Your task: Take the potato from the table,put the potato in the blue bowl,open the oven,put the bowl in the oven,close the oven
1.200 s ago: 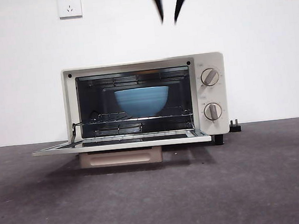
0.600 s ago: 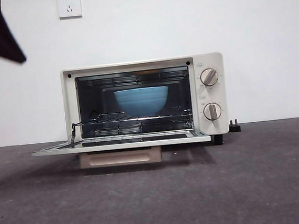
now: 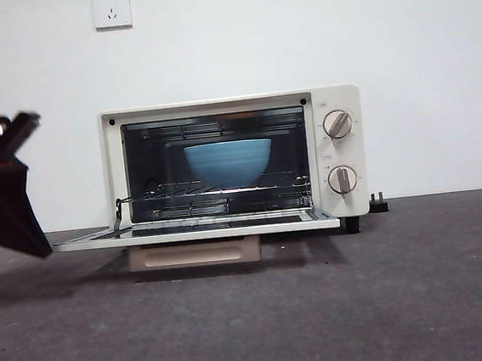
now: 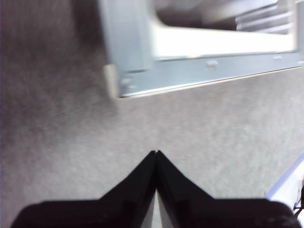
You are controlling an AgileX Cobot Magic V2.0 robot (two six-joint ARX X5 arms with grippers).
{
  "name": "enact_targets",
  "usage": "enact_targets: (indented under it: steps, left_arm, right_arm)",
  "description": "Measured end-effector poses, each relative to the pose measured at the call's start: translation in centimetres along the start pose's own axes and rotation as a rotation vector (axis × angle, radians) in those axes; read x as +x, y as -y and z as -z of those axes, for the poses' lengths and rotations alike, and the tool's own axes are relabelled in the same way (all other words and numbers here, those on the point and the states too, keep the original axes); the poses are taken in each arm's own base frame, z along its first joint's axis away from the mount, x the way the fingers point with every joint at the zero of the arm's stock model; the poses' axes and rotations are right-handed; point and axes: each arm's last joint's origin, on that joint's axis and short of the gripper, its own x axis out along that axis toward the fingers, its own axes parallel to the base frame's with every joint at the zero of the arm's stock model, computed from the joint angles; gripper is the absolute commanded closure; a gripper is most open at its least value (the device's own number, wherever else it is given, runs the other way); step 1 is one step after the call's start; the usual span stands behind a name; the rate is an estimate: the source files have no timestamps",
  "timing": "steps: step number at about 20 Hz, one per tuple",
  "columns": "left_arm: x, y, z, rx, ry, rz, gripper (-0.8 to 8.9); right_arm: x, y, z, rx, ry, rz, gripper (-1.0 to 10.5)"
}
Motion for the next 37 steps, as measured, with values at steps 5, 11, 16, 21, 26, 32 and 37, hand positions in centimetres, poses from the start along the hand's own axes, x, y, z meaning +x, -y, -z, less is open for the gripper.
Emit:
enact_targets:
  steps: [5, 11, 16, 21, 26, 32, 37]
  left_arm:
    - [0.9, -1.0, -1.1, -0.085, 0.053, 0.005, 8.21]
    - [0.9, -1.3, -1.2, -0.149, 0.076, -0.065, 8.21]
    - [1.3, -1.8, -1.8, -0.187, 0.108, -0.058, 8.21]
    - [2.5, -2.7, -2.2, -0.214, 0.104, -0.017, 8.21]
    - [2.3, -2.7, -2.6, -0.244, 0.136, 0.050, 8.21]
    - [2.0, -2.4, -3.3, -0.254, 0.155, 0.205, 8.21]
    - [1.0, -1.5, -4.8, -0.259, 0.190, 0.265, 8.21]
  right_arm:
    - [-1.6, 0.5, 2.9, -0.032, -0.039, 0.040, 9.5]
    - [-6.2, 2.4, 5.9, 0.007, 0.034, 0.101, 9.5]
    - [-9.5, 3.6, 7.5, 0.099, 0.118, 0.106, 9.5]
    - [-11.6, 4.4, 8.7, 0.181, 0.175, 0.105, 9.5]
    - [-11.9, 4.5, 8.9, 0.213, 0.185, 0.102, 9.5]
    - [-11.9, 4.4, 8.9, 0.231, 0.184, 0.099, 9.5]
    - [-11.9, 4.4, 8.9, 0.242, 0.184, 0.098, 9.5]
